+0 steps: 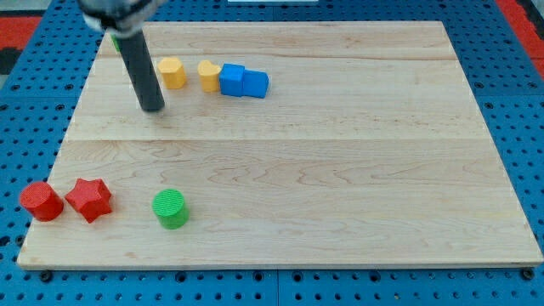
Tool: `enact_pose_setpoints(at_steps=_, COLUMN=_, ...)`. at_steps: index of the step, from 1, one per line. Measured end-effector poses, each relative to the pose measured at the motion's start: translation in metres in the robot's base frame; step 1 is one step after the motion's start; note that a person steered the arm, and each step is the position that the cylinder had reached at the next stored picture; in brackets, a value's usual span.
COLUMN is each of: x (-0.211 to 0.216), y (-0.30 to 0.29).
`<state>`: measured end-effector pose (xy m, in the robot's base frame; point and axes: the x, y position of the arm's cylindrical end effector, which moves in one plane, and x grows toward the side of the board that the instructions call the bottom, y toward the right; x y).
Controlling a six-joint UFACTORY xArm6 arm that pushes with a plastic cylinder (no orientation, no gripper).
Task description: Push the blue triangle to the top right of the blue cube
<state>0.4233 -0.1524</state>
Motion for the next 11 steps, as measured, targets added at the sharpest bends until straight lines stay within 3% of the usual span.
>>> enact_pose_setpoints(at_steps=1, x=0.007, y=0.063)
enact_pose_setpoints(at_steps=2, x=-0.039, y=0.066)
enact_pose_setpoints(at_steps=3, x=-0.075, y=0.124)
enact_pose_setpoints(at_steps=4, x=-0.133, y=0.124)
enact_pose_setpoints(at_steps=5, x=-0.151, y=0.134)
enact_pose_setpoints(at_steps=7, x=-0.151, y=0.228)
enact_pose_setpoints(at_steps=8, x=-0.17, y=0.213)
enact_pose_setpoints(at_steps=9, x=-0.173, y=0.16)
enact_pose_setpoints(at_steps=10, x=-0.162, y=0.202)
enact_pose_setpoints(at_steps=11, x=-0.082, y=0.205)
